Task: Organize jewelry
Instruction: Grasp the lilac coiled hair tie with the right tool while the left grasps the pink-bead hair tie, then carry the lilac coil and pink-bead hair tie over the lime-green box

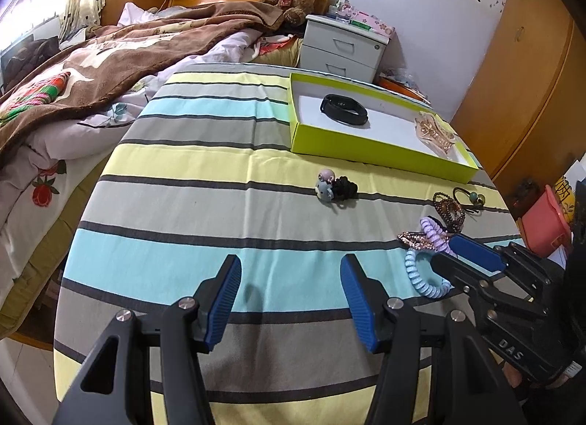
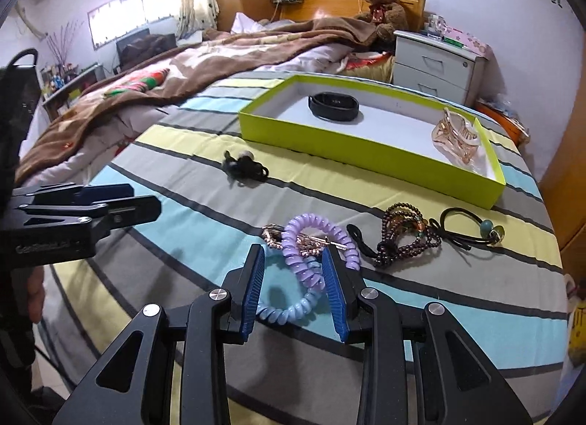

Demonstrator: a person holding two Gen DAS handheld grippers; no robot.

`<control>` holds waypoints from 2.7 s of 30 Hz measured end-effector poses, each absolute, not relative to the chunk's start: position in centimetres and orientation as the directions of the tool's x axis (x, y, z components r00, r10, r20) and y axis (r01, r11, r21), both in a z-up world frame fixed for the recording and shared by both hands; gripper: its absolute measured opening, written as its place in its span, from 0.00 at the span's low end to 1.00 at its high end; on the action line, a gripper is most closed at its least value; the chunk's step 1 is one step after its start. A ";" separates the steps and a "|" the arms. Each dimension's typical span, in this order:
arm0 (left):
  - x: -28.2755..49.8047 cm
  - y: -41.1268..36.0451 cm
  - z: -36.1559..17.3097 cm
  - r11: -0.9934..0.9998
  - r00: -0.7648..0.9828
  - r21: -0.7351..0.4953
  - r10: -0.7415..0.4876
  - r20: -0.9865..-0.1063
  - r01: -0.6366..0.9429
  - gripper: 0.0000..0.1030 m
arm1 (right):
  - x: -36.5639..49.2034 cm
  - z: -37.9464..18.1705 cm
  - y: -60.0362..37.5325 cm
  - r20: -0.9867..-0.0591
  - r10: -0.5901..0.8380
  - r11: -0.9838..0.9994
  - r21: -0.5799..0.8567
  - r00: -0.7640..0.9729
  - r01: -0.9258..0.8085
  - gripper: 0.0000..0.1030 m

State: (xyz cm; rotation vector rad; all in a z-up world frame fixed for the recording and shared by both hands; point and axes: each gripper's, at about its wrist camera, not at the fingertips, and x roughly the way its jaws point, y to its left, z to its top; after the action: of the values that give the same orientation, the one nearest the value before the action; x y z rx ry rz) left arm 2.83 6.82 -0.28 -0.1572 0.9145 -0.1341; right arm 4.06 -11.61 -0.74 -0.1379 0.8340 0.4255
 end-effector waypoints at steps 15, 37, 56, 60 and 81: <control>3.1 6.8 -0.7 0.980 0.592 -0.193 -0.180 -0.786 0.042 0.57 | 3.7 -0.4 -12.0 -0.727 0.273 0.921 0.007 0.630 -0.391 0.09; 7.5 4.6 -0.1 0.978 0.580 -0.196 -0.204 -0.789 0.078 0.57 | 2.7 2.8 -15.8 -0.634 0.330 0.932 0.102 0.699 -0.348 0.09; 11.2 2.3 -1.5 0.988 0.574 -0.101 -0.148 -0.805 0.113 0.56 | 3.7 3.4 -17.2 -0.618 0.321 0.939 0.111 0.717 -0.325 0.09; 11.0 2.0 -1.6 0.987 0.574 -0.096 -0.153 -0.804 0.128 0.39 | 3.8 3.4 -17.2 -0.617 0.322 0.940 0.115 0.718 -0.322 0.09; 9.8 1.6 -0.1 0.985 0.598 -0.101 -0.164 -0.784 0.137 0.29 | 3.9 3.8 -17.4 -0.606 0.325 0.939 0.116 0.726 -0.323 0.09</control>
State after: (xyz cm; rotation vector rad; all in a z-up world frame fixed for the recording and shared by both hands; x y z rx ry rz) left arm 9.83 1.58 -0.15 -0.0315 0.9130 -0.1746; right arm 3.94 -17.38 3.83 0.0022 0.6683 0.3570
